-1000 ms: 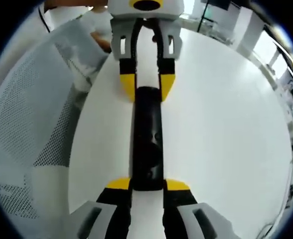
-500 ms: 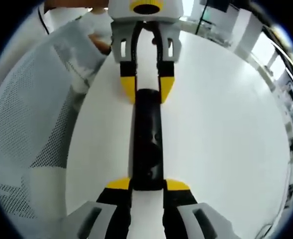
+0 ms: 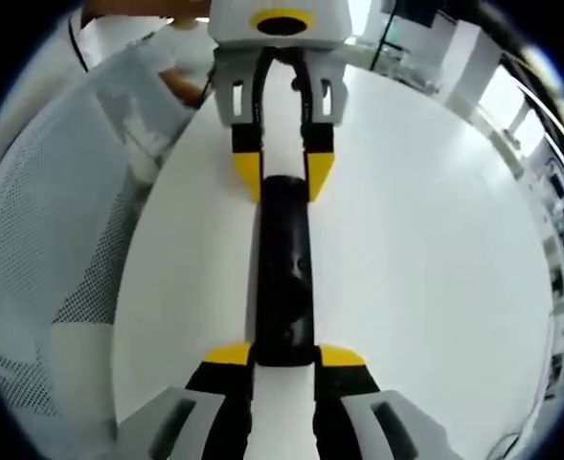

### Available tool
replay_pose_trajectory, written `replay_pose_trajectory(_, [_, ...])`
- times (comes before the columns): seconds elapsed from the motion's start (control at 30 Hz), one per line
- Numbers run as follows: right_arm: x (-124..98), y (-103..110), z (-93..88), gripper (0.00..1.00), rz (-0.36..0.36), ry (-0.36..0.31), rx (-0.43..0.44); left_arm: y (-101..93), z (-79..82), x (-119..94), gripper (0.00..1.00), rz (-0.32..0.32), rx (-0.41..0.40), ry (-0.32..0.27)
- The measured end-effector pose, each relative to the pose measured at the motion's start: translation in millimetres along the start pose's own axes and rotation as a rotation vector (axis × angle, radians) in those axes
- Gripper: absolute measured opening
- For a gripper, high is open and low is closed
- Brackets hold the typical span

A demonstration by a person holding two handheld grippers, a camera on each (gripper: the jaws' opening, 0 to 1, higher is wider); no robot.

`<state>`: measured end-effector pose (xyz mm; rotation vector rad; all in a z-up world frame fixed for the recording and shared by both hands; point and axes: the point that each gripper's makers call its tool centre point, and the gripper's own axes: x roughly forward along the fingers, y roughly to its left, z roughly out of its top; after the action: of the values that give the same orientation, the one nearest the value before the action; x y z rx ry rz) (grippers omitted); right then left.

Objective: Press the specified remote control buttons in sequence, fully releasing each button before pressing the next.

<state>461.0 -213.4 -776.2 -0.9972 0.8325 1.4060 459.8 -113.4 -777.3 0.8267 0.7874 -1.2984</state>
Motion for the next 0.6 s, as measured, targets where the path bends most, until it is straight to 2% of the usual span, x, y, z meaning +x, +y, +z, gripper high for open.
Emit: replay_pose_trajectory(0.6, [1,-33,-10.1,0.19,-0.031,-0.003,0.012,33.7,6.4,6,0.24,0.013,0.014,0.011])
